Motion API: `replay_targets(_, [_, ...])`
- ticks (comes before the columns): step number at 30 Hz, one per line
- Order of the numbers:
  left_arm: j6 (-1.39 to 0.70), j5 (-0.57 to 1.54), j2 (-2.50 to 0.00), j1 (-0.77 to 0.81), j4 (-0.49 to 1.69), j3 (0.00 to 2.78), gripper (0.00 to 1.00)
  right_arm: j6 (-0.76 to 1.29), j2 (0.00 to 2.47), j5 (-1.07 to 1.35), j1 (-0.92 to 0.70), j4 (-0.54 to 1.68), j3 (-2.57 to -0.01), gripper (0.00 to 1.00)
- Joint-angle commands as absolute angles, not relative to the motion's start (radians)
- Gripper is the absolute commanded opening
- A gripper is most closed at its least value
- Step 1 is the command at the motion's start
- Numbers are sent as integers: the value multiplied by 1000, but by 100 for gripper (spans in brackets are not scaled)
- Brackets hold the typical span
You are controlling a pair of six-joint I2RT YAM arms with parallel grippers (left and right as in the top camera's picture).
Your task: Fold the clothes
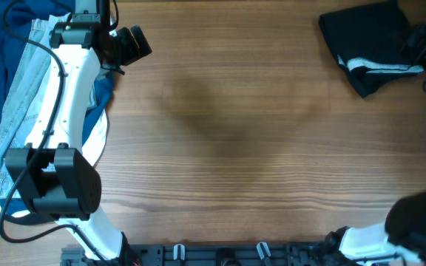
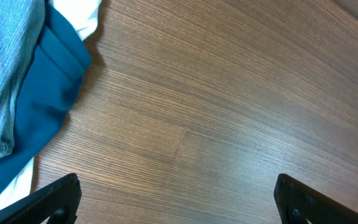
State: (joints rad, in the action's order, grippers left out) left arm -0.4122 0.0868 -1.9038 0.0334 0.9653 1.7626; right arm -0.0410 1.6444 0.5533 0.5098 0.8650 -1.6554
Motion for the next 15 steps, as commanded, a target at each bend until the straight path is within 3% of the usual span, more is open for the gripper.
replay_targets(1, [-404,88,-1900,37,966,1767,100,-358,1506,682,456,937,-1660,100])
replay_targets(5, [-404,88,-1900,37,966,1767,100,-486,1382,682,375,1087,-1661,100])
replay_targets(15, [-404,88,-1900,37,966,1767,100,-412,1155,654,327,1242,-1660,99])
